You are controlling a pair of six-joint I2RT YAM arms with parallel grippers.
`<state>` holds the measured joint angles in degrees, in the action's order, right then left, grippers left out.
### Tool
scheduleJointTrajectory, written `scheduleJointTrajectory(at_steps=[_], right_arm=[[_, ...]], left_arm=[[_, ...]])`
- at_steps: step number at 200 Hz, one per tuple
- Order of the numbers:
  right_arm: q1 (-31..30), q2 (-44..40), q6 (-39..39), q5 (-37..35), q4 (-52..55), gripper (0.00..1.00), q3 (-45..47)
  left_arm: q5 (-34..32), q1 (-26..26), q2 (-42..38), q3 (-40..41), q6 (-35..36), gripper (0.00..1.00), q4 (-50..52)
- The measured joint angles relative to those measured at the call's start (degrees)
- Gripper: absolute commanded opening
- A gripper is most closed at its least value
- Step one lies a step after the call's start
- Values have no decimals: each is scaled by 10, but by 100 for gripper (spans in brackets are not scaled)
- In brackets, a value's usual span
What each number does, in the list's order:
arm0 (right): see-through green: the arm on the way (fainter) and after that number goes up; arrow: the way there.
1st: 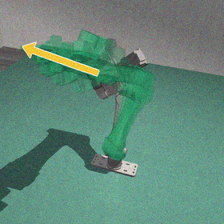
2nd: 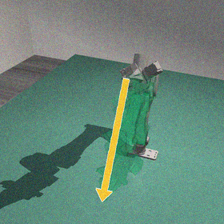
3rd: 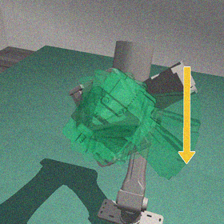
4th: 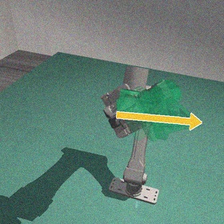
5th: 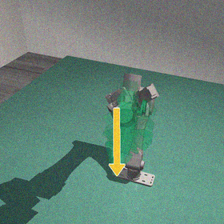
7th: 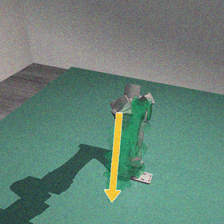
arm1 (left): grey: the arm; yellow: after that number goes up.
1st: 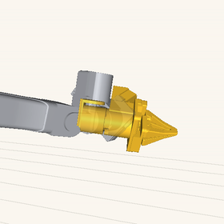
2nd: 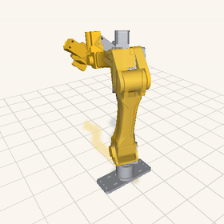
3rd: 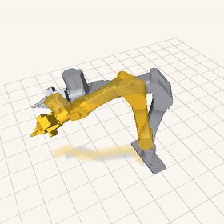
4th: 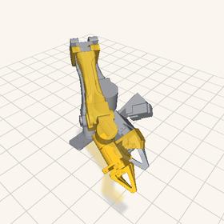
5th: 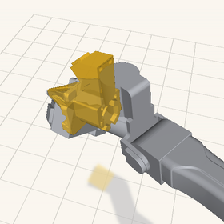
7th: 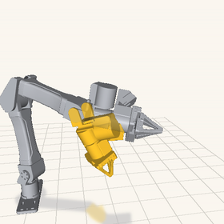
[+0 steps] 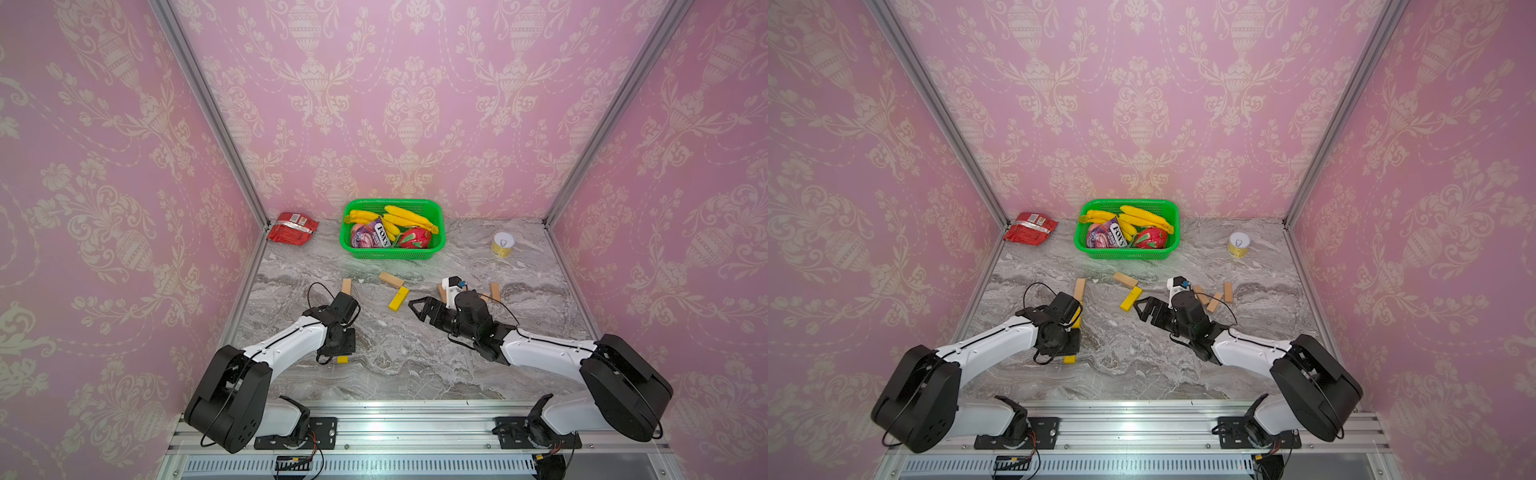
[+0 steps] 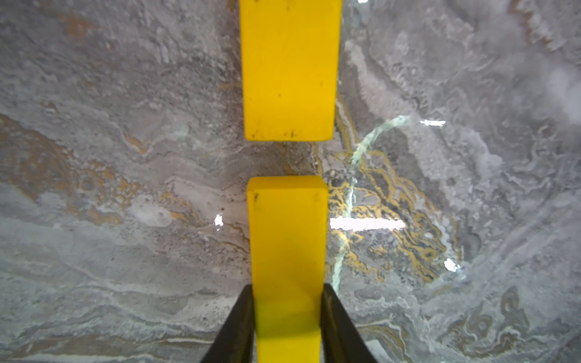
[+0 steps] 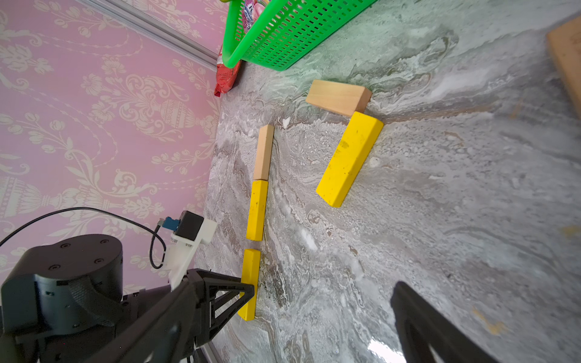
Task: Assemble the letter k with building blocks
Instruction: Assemble the building block at the center of the board.
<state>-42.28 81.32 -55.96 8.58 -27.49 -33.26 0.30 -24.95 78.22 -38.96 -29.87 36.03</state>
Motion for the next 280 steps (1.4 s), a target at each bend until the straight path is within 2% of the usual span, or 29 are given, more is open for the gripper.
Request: scheduleJointTrajectory(at_steps=[280], right_arm=[[0,0,0,0,0,100,0]], left_arm=[[-9,0,32,-26,1,17,4]])
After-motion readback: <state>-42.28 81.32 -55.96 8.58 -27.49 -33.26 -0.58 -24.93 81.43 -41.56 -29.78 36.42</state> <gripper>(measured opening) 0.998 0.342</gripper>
